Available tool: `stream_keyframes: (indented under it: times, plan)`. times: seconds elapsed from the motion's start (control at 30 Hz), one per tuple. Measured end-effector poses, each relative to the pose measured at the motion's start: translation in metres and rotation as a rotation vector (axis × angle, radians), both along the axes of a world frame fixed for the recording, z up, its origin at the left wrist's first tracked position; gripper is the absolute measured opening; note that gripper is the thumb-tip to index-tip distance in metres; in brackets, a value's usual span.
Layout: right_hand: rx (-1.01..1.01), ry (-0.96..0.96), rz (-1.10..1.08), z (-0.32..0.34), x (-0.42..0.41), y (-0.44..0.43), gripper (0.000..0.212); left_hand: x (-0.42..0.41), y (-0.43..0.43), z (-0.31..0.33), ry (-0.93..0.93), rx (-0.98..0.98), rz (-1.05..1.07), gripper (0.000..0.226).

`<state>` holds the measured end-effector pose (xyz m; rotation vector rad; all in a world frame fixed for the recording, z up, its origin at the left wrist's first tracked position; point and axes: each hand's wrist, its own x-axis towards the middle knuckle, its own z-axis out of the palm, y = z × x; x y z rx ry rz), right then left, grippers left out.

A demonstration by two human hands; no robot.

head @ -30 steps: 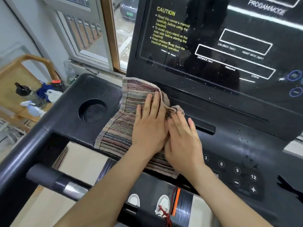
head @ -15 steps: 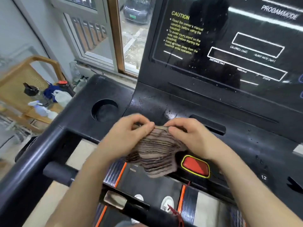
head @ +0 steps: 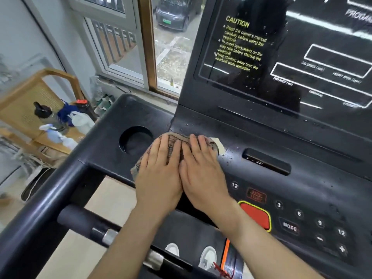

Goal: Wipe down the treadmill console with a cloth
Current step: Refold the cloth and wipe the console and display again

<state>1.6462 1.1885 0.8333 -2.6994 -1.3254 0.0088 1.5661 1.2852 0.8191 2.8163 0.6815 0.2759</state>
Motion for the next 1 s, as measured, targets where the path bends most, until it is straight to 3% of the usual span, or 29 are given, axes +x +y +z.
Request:
stream_keyframes:
  times: [0.13, 0.23, 0.43, 0.53, 0.67, 0.9, 1.0]
  plan:
    - [-0.005, -0.216, 0.030, 0.015, 0.044, 0.023, 0.057, 0.056, 0.026, 0.011, -0.009, -0.102, -0.026, 0.062]
    - [0.000, -0.168, -0.027, 0.011, 0.032, 0.026, 0.056, 0.050, 0.033, 0.004, 0.006, -0.086, -0.078, 0.060]
    - [0.075, -0.067, 0.134, 0.004, -0.049, -0.057, 0.051, -0.045, -0.012, 0.007, 0.019, -0.007, -0.131, 0.052]
    - [0.048, -0.061, 0.130, 0.003, -0.027, -0.047, 0.051, -0.022, -0.006, 0.007, 0.032, 0.013, -0.125, 0.054]
    - [0.025, -0.103, -0.047, 0.006, 0.026, -0.009, 0.060, 0.043, 0.018, 0.008, 0.059, -0.007, -0.079, 0.062]
    - [-0.063, -0.048, 0.098, 0.003, -0.047, -0.104, 0.054, -0.036, -0.056, 0.004, 0.028, 0.051, -0.186, 0.051]
    - [-0.042, -0.083, 0.079, 0.002, -0.027, -0.106, 0.052, -0.019, -0.059, 0.003, 0.045, 0.047, -0.215, 0.053]
